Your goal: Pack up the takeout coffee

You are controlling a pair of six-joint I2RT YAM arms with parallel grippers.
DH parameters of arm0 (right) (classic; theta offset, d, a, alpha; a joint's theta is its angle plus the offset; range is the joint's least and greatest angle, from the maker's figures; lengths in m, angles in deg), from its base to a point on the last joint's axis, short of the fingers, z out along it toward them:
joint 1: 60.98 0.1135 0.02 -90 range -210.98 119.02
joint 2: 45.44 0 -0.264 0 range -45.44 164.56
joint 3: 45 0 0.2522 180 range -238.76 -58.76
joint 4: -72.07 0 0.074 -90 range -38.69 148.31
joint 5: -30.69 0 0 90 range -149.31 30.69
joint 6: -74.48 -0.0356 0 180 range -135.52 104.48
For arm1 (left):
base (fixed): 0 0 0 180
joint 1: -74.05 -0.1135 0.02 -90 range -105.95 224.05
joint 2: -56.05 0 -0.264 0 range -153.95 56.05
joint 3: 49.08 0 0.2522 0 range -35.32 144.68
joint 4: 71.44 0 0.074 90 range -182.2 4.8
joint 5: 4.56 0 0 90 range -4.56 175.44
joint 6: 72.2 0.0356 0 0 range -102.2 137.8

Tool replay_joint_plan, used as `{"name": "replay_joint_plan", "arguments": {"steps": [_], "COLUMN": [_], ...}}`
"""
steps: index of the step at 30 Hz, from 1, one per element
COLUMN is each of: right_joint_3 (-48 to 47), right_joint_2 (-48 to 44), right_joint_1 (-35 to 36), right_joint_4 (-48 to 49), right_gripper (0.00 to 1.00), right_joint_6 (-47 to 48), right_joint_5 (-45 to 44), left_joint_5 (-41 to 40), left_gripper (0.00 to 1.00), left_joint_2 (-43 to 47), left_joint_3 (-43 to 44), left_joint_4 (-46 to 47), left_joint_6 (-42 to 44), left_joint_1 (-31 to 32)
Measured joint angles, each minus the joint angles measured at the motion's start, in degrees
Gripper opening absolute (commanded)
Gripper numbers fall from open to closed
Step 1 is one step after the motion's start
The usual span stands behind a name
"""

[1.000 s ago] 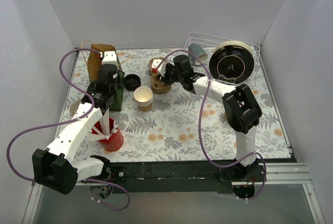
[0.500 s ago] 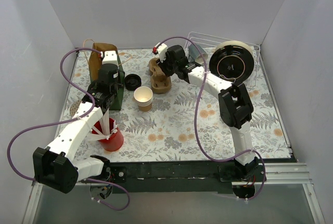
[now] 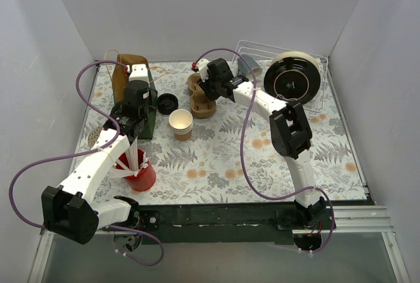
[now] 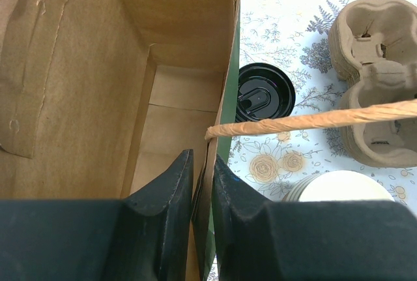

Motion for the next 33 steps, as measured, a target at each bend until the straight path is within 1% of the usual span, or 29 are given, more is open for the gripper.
{"name": "replay_joint_plan", "arguments": {"steps": [12, 28, 32, 33], "right_joint_3": [-0.07, -0.55, -0.57, -0.57], "right_joint_2": [0.33, 1.2, 1.29, 1.29], "right_joint_1": [-0.44, -1.88, -1.88, -1.9], "right_joint_4": [-1.4, -1.92, -2.01, -2.01], "right_gripper": [0.39, 0.31, 0.31, 0.29], "right_joint_6": [0.81, 1.16, 1.14, 1.14], "right_joint_5": [-0.5, 2.43, 2.82, 2.86], "left_joint_5": [0.0, 0.0, 0.0, 0.0], "left_gripper": [0.15, 0.15, 0.15, 0.15], "left_joint_2": [-0.02, -0.11, -0.11, -0.11], "left_joint_3": [0.0, 0.0, 0.0, 0.0], "left_joint_4": [0.0, 0.02, 0.02, 0.04], "left_joint_6": [0.0, 0.0, 0.0, 0.0], "left_joint_1": [0.0, 0.0, 0.0, 0.0]}}
